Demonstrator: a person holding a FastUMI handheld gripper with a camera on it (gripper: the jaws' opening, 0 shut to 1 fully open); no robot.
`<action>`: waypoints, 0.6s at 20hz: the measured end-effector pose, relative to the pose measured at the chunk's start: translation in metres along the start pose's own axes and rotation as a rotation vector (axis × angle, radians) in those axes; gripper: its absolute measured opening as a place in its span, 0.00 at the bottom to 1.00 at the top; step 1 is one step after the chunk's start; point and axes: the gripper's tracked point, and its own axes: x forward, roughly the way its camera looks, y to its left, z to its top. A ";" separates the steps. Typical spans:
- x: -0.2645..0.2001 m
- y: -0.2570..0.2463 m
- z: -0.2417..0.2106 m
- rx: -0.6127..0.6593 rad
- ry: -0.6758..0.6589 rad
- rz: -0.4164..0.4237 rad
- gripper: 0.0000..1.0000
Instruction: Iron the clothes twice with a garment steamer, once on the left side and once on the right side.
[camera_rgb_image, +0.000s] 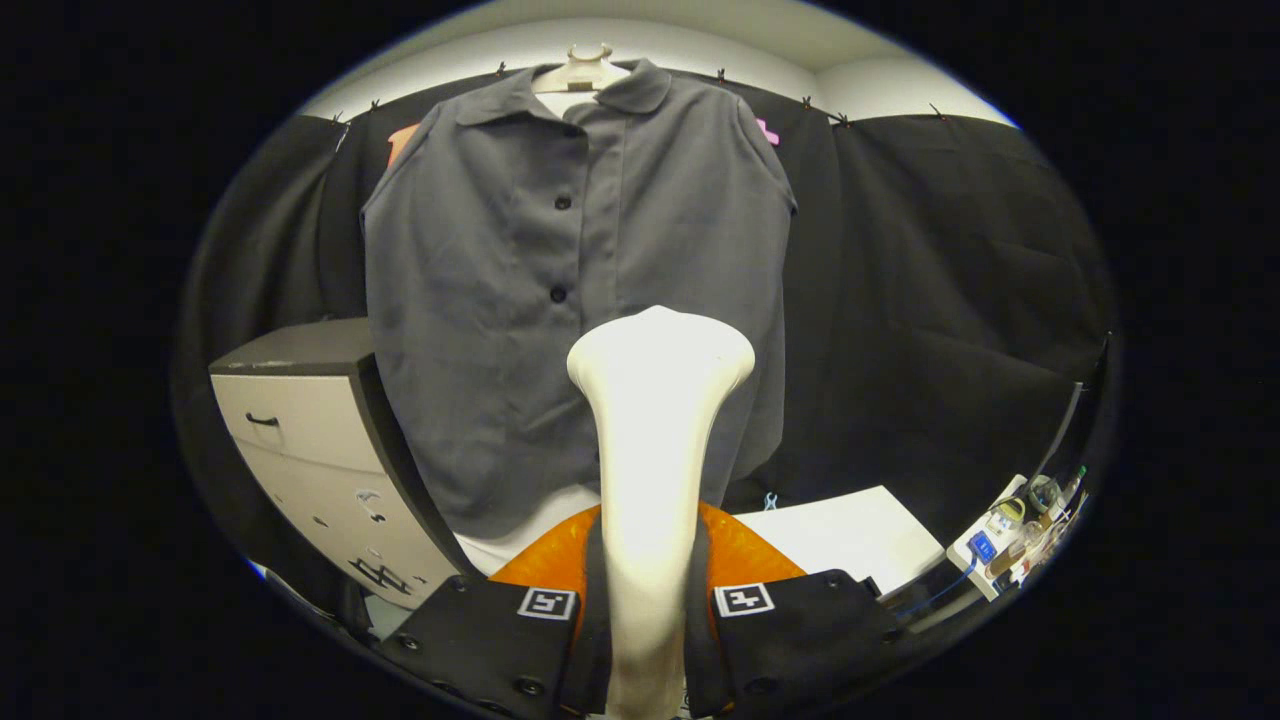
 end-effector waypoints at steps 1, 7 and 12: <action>-0.008 0.004 0.012 -0.002 -0.029 0.002 0.37; -0.049 0.034 0.078 -0.032 -0.165 0.030 0.36; -0.077 0.053 0.110 -0.031 -0.244 0.077 0.36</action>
